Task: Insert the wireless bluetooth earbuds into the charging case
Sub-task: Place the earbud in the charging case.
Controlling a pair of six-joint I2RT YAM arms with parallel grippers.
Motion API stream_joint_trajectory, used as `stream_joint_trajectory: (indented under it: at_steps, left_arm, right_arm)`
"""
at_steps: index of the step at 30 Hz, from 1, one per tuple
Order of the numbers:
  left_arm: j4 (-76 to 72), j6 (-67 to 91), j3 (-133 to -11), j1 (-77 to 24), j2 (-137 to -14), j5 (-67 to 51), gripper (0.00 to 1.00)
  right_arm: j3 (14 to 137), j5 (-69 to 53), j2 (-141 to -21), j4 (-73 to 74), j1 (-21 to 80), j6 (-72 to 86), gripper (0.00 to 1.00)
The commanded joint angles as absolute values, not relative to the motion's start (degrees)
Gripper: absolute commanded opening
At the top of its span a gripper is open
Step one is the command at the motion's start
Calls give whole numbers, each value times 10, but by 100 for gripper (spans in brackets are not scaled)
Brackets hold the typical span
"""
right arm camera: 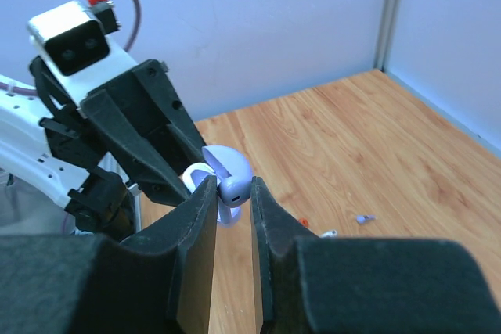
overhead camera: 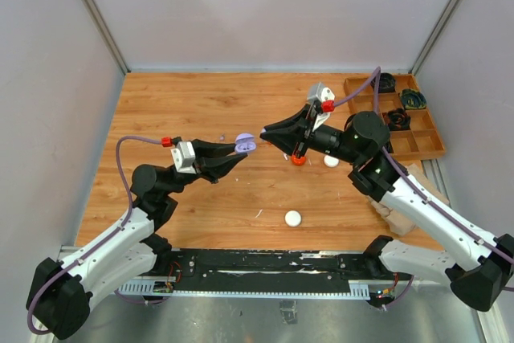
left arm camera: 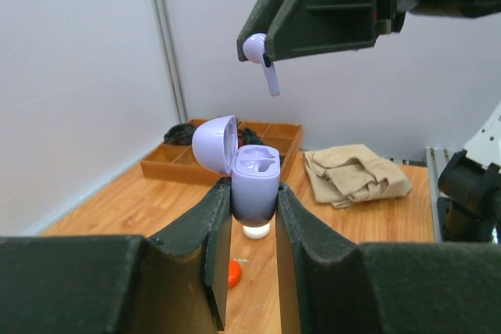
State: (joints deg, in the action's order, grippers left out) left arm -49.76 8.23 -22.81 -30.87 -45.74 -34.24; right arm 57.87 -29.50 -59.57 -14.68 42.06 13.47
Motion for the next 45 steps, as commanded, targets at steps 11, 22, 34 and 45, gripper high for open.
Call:
stream_joint_trajectory:
  at_steps: [11,22,34,45]
  left_arm:
    - [-583,142,-223,-307,-450,-362,0]
    - [-630,178,-220,-307,-464,-372,0]
    - [-636,185,-221,-307,-461,-379,0]
    - [-644,192,-219,-307,-451,-371,0]
  right_arm:
    - [554,-346,-615,-316,486,128,15]
    - [554,-349,-635,-314,499,116,15]
    - [557,-352,-645,-310,505,108,15]
    - [550,-360,-643,-294,505,98,21]
